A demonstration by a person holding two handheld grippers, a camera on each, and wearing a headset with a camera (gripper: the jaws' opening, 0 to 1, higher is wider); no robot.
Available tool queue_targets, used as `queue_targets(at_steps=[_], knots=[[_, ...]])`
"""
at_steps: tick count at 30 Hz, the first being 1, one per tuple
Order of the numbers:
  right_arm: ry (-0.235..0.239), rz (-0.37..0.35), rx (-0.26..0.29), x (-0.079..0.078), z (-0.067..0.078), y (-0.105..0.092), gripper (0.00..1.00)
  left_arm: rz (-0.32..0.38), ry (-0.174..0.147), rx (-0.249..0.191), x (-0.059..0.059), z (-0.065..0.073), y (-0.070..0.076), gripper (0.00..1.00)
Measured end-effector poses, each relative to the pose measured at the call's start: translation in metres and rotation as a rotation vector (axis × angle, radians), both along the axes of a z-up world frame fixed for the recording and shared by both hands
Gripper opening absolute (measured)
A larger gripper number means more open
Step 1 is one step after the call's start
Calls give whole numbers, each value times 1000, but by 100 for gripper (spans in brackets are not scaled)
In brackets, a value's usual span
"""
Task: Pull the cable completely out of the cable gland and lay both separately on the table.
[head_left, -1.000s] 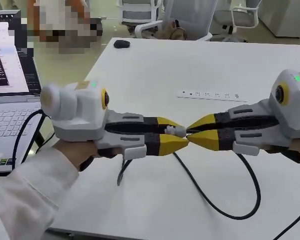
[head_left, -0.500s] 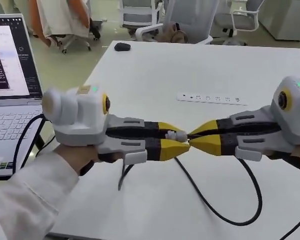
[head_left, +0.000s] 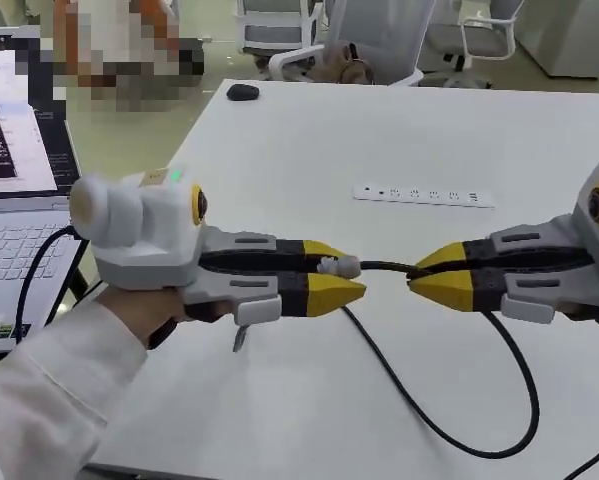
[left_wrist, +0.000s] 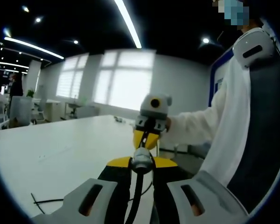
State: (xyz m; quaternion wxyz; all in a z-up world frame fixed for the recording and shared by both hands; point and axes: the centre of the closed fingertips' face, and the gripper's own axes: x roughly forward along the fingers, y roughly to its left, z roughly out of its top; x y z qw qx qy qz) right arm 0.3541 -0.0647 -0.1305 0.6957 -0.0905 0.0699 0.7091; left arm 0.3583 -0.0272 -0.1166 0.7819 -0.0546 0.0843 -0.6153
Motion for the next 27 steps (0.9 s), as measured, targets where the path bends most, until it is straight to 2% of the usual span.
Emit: queue_targets(at_steps=[16, 27], knots=[[31, -116, -67, 23, -27, -50, 3, 22, 2, -4, 5, 1, 7, 18], [63, -136, -69, 23, -34, -55, 3, 28, 9, -4, 9, 0, 4, 18]])
